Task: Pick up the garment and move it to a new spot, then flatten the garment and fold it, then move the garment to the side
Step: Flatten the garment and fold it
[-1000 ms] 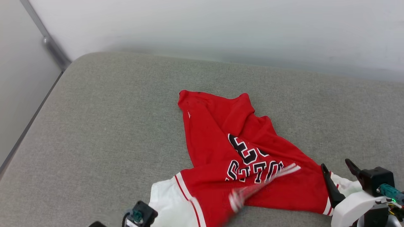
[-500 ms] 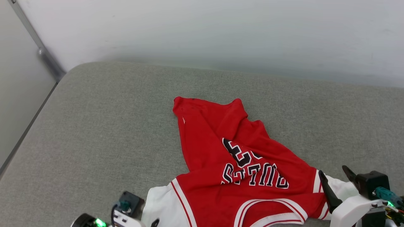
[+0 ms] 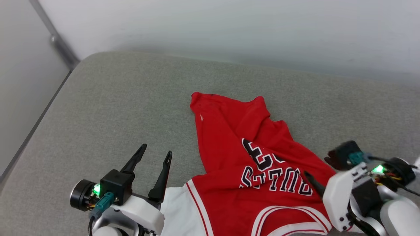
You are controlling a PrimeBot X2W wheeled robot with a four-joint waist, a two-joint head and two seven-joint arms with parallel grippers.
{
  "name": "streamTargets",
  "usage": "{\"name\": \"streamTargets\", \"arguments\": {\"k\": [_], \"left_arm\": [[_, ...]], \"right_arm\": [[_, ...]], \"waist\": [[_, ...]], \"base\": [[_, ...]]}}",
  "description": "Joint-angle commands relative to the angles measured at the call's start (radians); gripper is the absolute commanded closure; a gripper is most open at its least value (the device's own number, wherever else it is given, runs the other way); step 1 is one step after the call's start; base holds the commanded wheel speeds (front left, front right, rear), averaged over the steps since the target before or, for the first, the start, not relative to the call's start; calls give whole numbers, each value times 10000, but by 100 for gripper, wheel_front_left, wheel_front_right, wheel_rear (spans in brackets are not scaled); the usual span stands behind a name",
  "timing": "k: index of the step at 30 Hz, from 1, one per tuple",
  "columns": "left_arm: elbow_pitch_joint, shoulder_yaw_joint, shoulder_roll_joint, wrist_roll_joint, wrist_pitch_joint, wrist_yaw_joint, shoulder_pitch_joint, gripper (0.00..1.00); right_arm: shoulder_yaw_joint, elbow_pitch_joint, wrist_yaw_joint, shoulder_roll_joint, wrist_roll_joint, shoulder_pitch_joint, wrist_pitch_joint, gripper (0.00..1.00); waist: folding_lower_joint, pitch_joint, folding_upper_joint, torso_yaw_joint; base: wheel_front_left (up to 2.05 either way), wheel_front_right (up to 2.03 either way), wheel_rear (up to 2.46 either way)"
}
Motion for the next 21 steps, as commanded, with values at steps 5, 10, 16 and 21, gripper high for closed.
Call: {"name": "streamTargets", "arguments": {"k": [5,10,16,21], "left_arm": [[197,-135,-414,235,-730,103,-356,0],[347,-219,-742,365,-1127,72,-579,0],[548,-326,-998,434,-1307,-73,-753,0],[655,-423,-1217,476,-1353,-185,-916,0]], "right_arm": [[1636,356,-3,-503,918,-1817,1733,0],[2667,1454,-3,-317,1529,-3323,2797,0],[3433,3246,-5,74,1796,-4502,3171,0],[3899,4641,-3,320,1819,-5054,2900,0]], "waist": [[1,479,0,670],[1,797,0,1178],[1,1114,0,1589],[1,1394,0,1862]], "base": [[0,0,0],[0,0,0],[0,0,0],[0,0,0]]}}
